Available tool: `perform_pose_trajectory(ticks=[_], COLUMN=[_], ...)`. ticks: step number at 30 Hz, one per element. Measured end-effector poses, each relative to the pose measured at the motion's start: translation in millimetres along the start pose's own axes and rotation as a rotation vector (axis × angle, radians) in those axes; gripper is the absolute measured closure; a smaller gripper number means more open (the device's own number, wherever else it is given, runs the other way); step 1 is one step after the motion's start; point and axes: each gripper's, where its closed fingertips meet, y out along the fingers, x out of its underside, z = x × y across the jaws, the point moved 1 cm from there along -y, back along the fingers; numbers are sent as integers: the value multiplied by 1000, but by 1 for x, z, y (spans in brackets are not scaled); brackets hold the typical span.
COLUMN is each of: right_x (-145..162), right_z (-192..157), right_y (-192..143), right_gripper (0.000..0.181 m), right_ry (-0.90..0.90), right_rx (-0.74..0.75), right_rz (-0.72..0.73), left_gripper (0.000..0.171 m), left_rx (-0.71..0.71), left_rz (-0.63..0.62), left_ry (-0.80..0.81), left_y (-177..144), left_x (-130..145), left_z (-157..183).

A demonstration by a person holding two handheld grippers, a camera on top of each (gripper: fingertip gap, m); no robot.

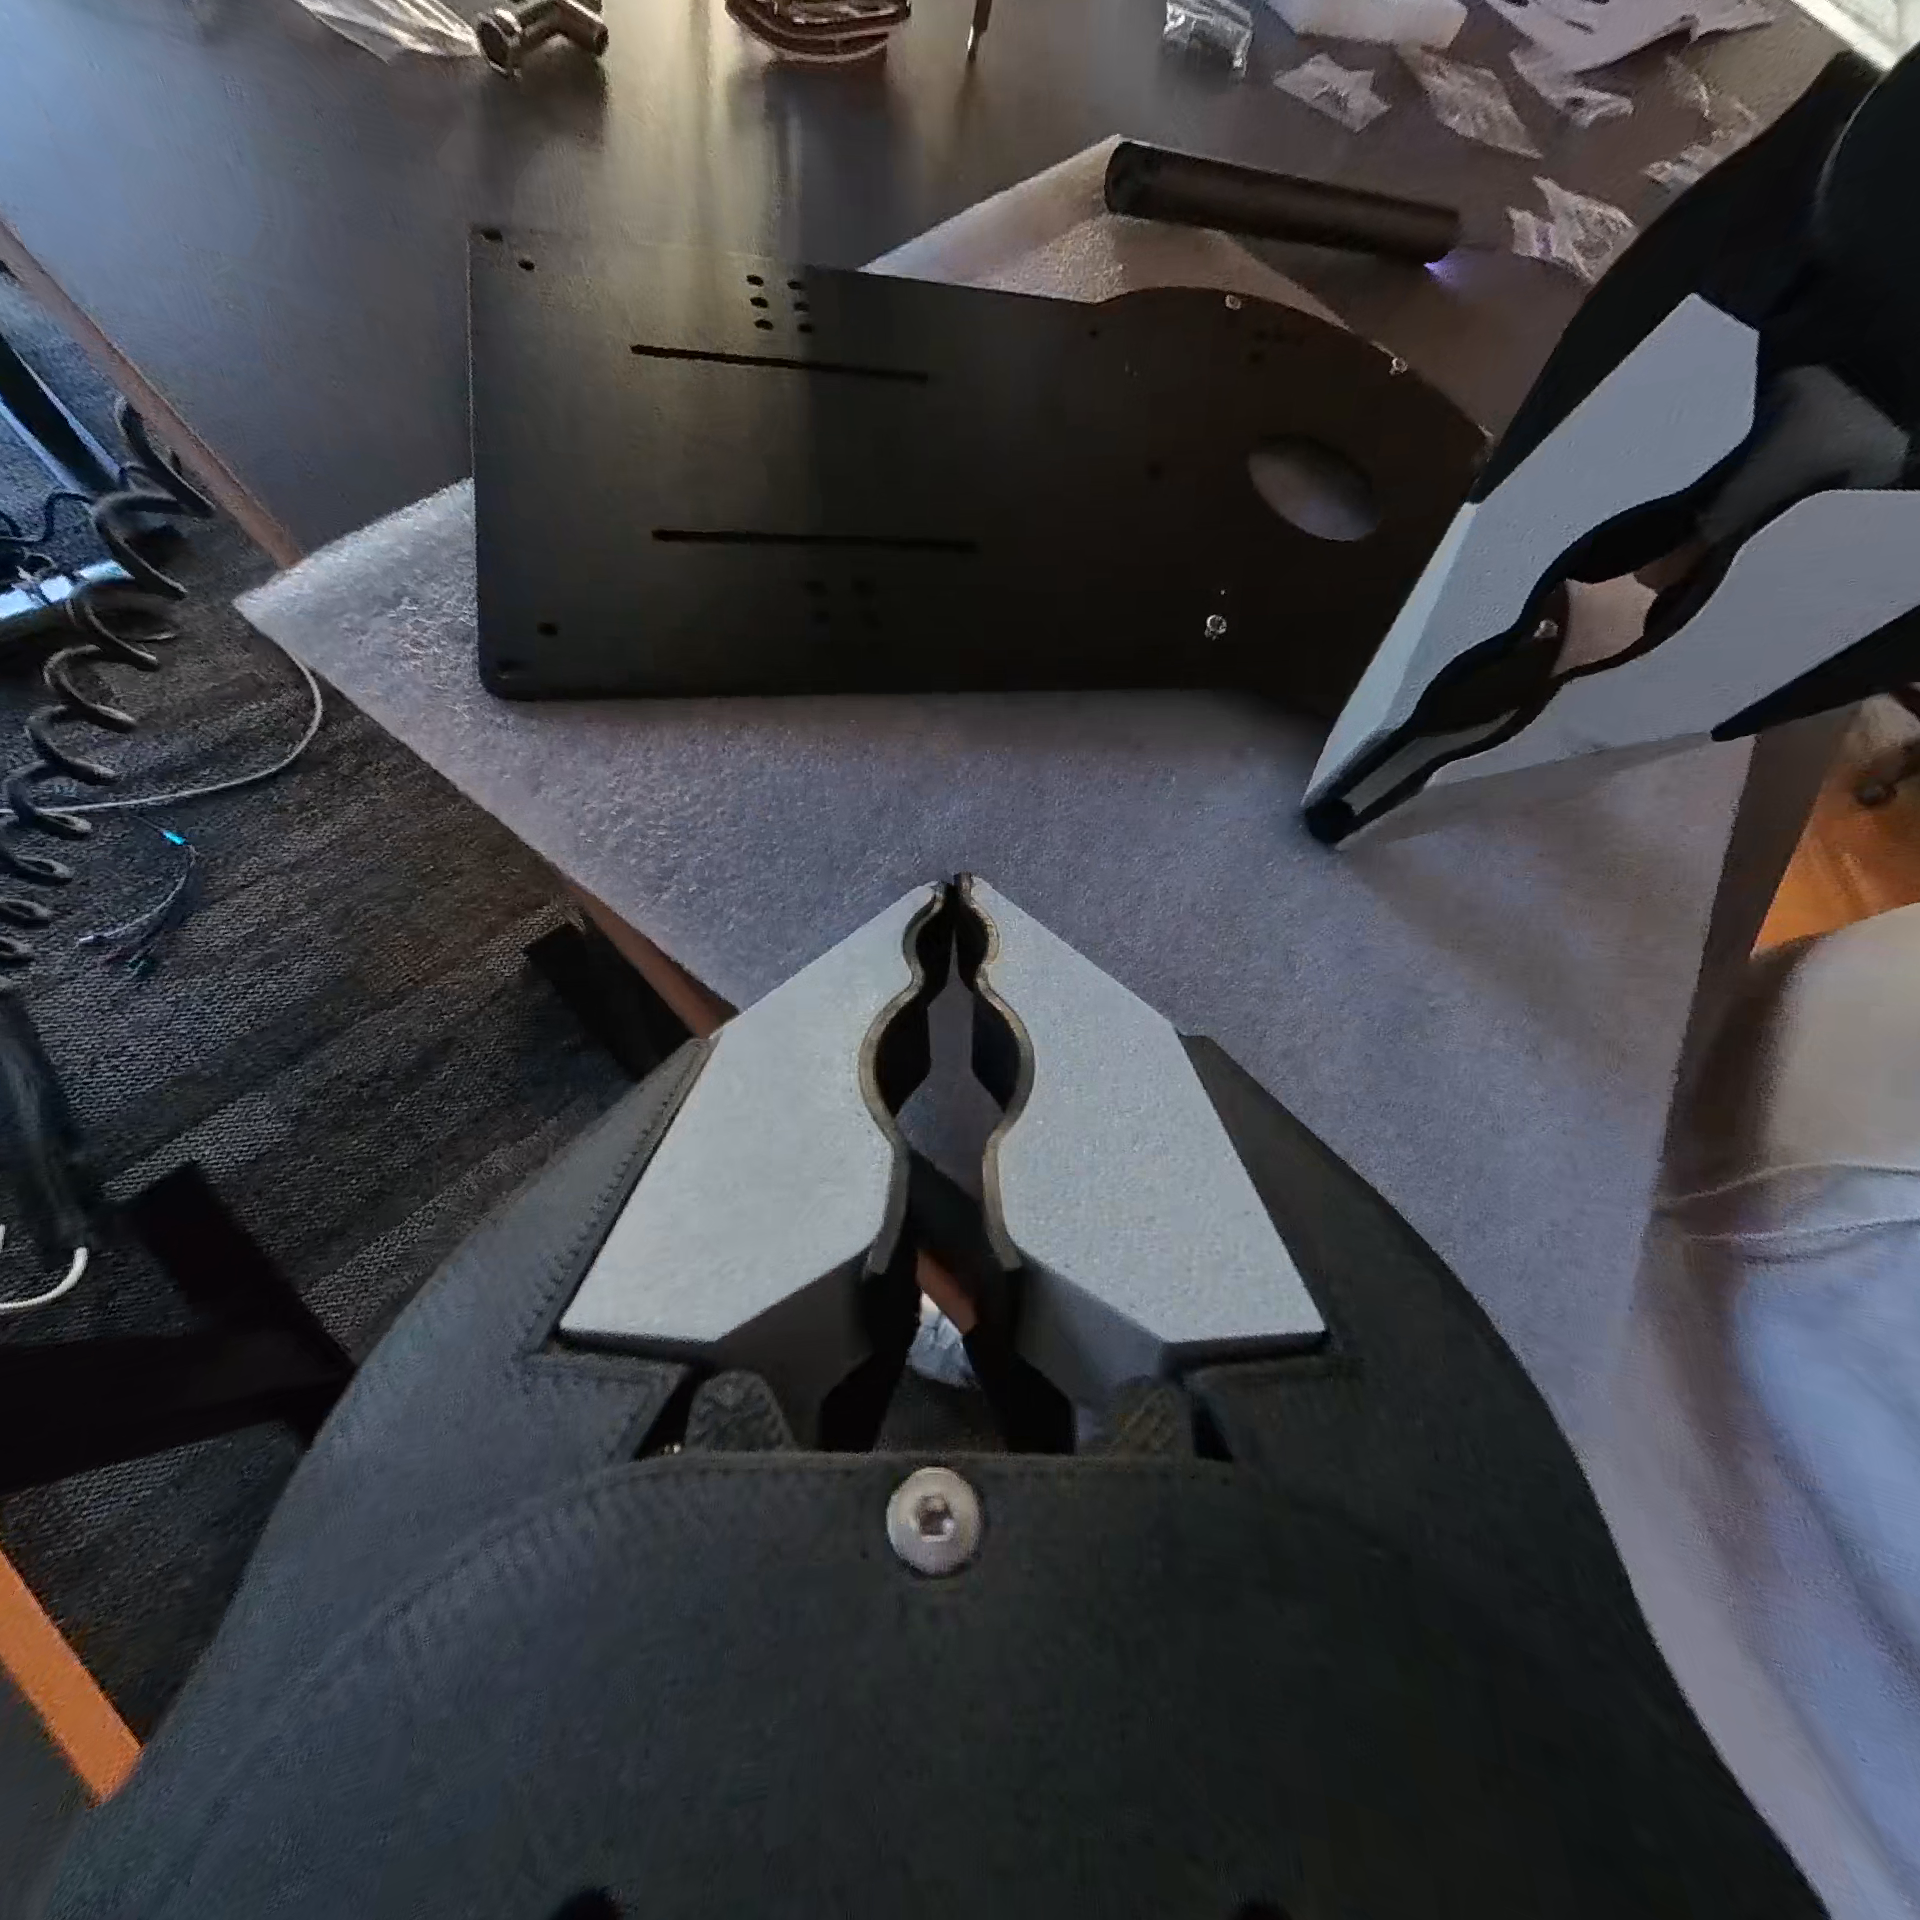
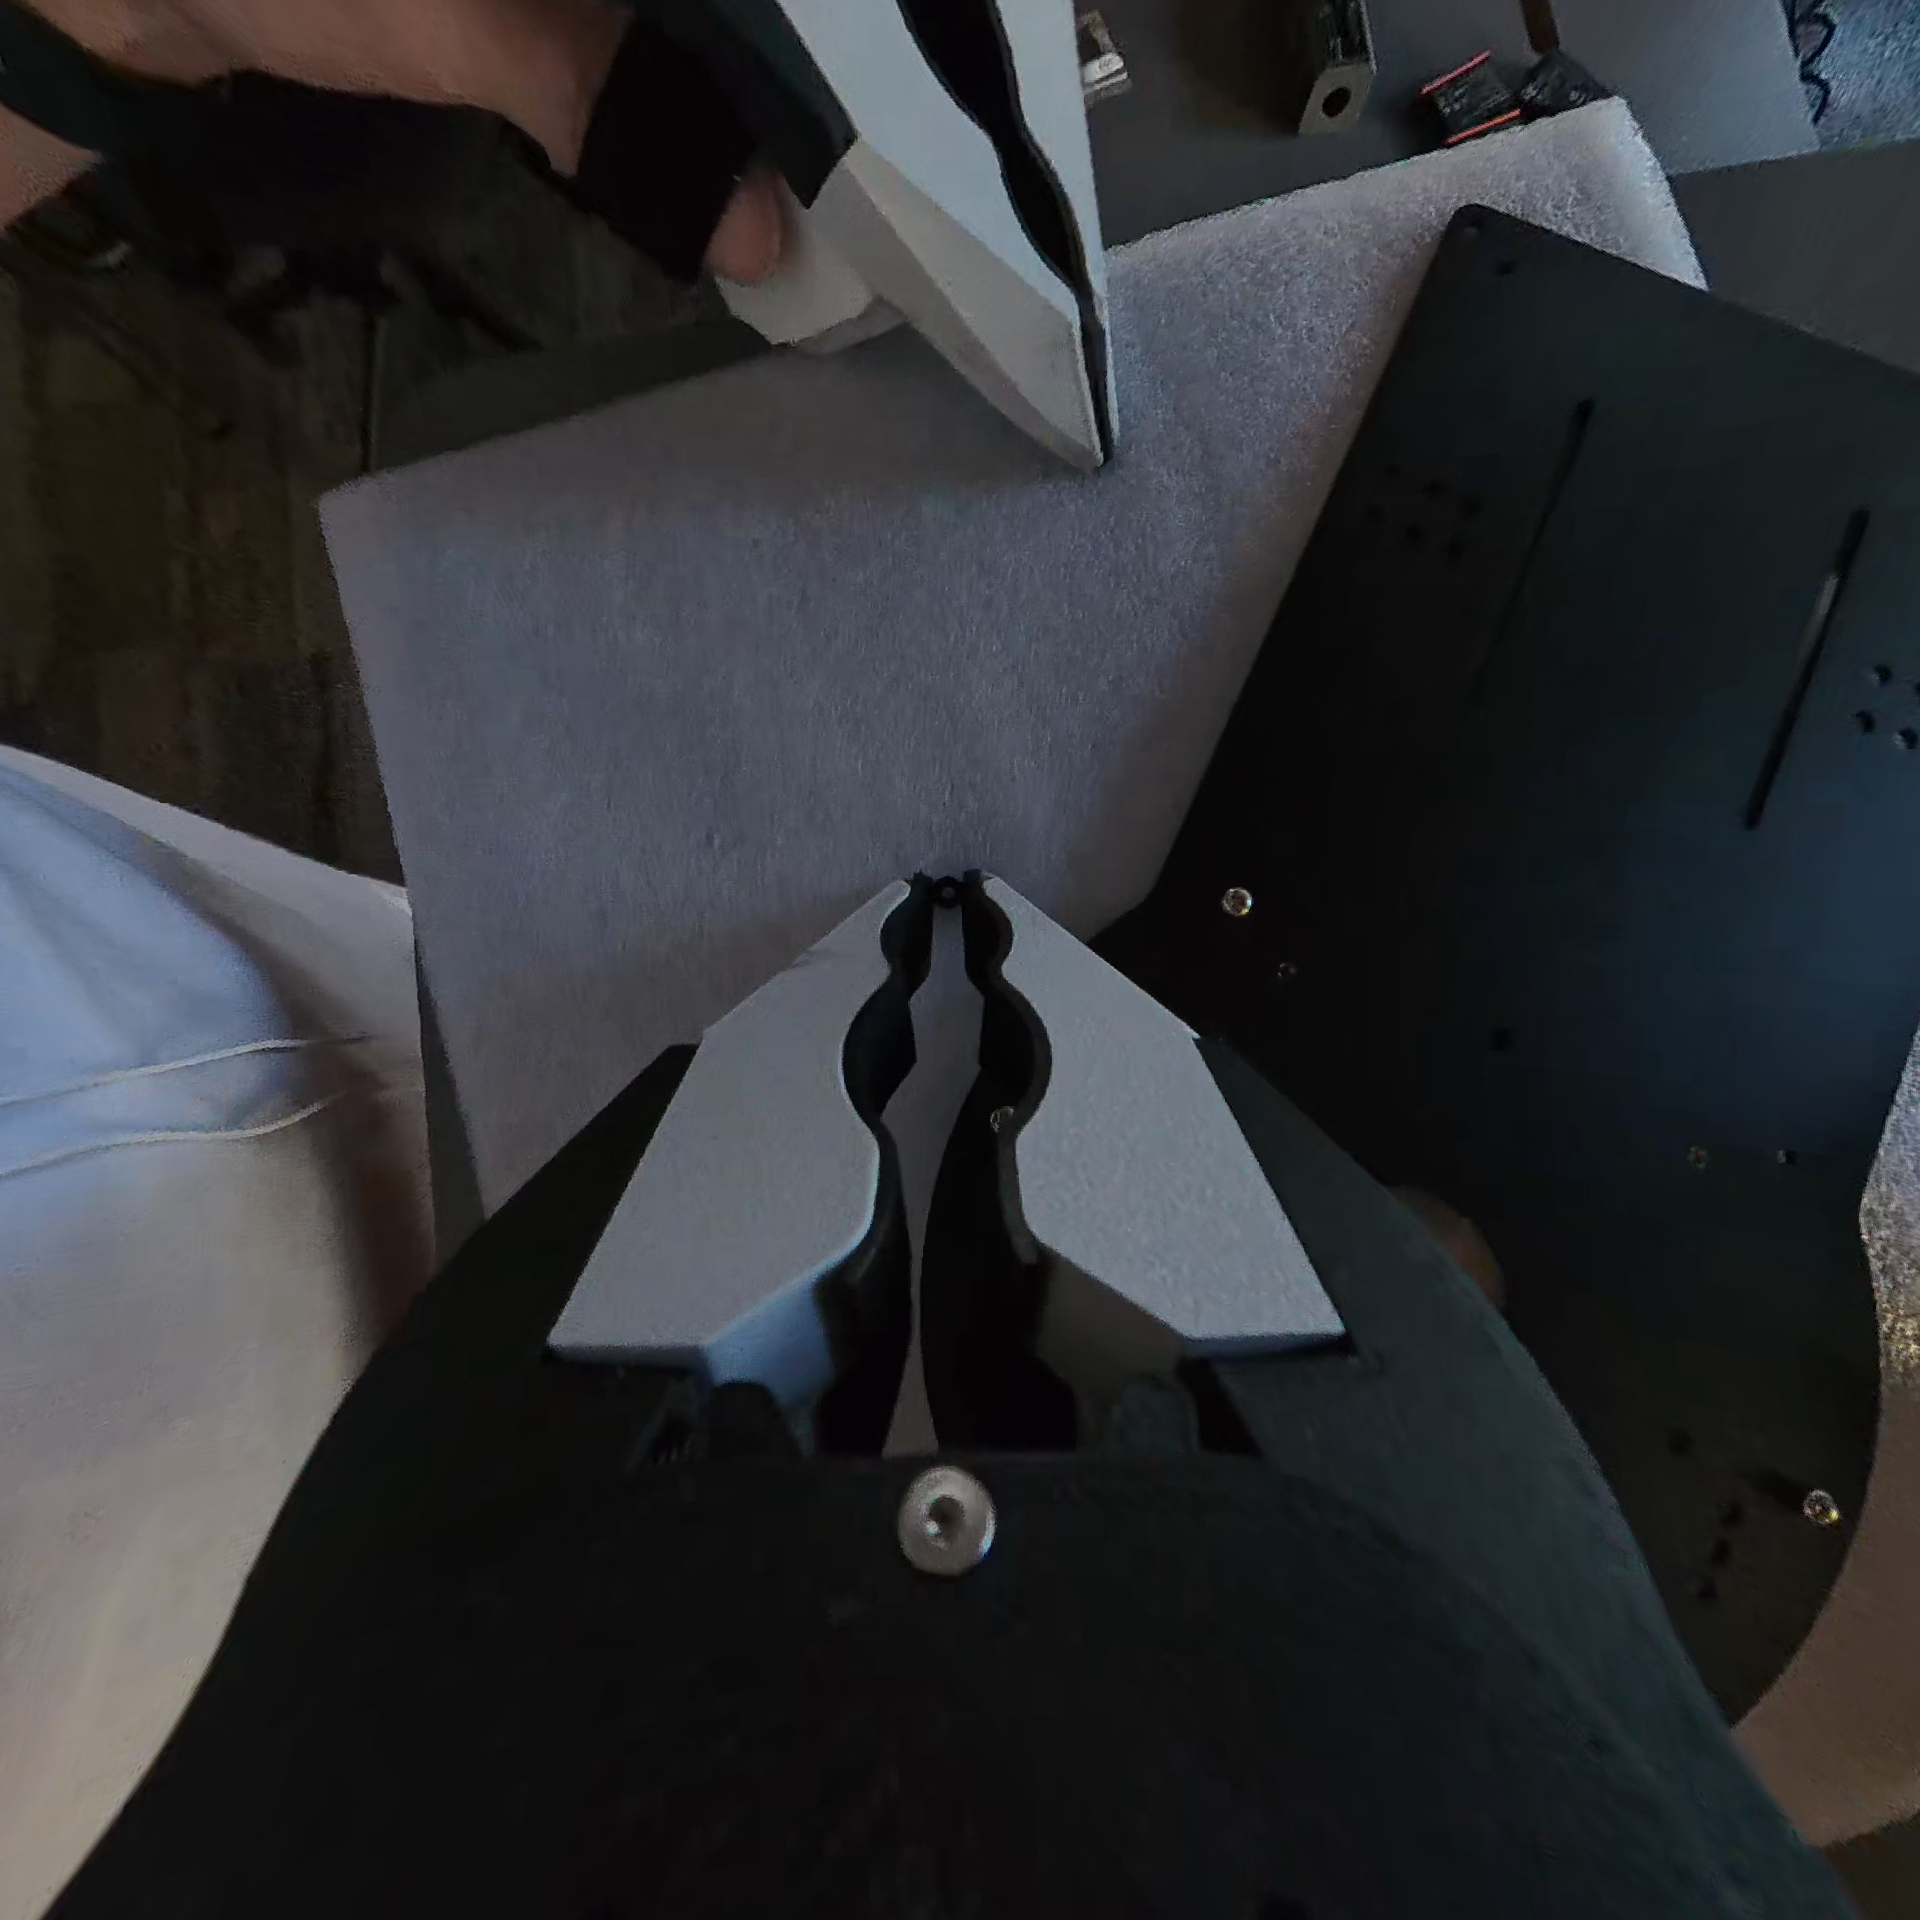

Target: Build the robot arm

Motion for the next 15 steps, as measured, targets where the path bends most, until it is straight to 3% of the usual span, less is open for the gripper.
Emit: perform_pose_trajectory(ticks=[11,15], right_x=[27,36], right_z=[11,13], right_y=[-23,-30], right_gripper=[176,176], right_ry=[-87,-97], right_rx=[45,49], right_rz=[2,35], left_gripper=[171,171], left_rx=[-5,-36], left_rz=[-200,-191], left_ry=[69,90], left_y=[25,31], left_x=[-9,-11], left_z=[23,31])
